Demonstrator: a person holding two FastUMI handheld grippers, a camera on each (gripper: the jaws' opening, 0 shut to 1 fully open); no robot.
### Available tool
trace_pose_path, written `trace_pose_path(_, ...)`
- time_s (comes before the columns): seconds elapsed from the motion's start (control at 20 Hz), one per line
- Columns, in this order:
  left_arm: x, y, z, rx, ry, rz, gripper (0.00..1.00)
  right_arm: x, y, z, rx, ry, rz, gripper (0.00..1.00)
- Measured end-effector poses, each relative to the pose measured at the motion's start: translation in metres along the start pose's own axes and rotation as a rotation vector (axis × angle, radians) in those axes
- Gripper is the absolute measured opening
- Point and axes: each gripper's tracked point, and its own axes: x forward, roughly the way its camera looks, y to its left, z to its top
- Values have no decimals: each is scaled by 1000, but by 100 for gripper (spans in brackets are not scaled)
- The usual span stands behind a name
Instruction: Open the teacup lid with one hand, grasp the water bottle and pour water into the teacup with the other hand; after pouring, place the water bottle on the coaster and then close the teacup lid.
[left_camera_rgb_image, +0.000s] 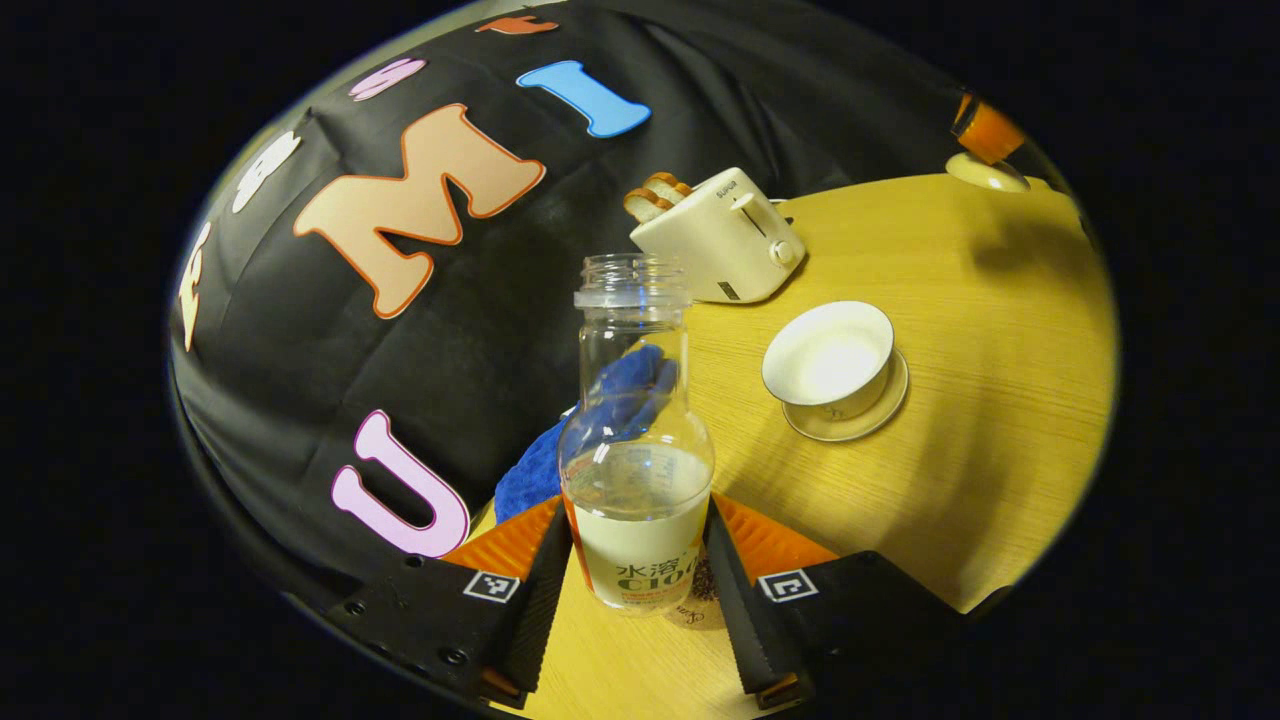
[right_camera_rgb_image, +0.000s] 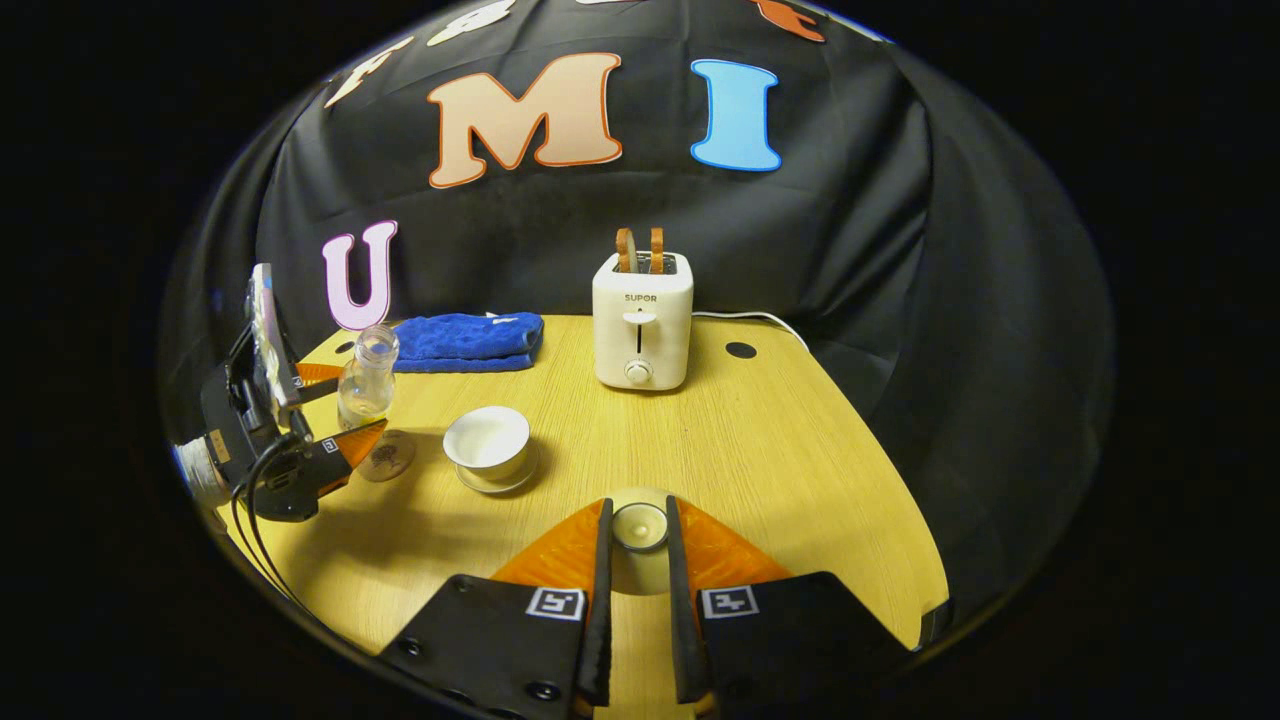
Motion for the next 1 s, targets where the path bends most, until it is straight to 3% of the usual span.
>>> trace_pose_path(0.3, 5, 4, 2, 198, 35, -4, 71, -2, 1, -11, 16, 10, 27, 26)
trace_pose_path(0.35, 7, 3, 3, 213, 40, -12, 71, -3, 3, -12, 18, 9, 35, 30)
trace_pose_path(0.4, 7, 2, 2, 226, 43, -16, 71, -4, 5, -11, 17, 6, 41, 26)
trace_pose_path(0.7, 12, 5, -1, 413, 105, -24, 71, -7, 12, -24, 14, 18, 79, 28)
trace_pose_path(1.0, 20, 2, -1, 534, 156, -45, 71, -4, 8, -31, 23, 31, 91, 26)
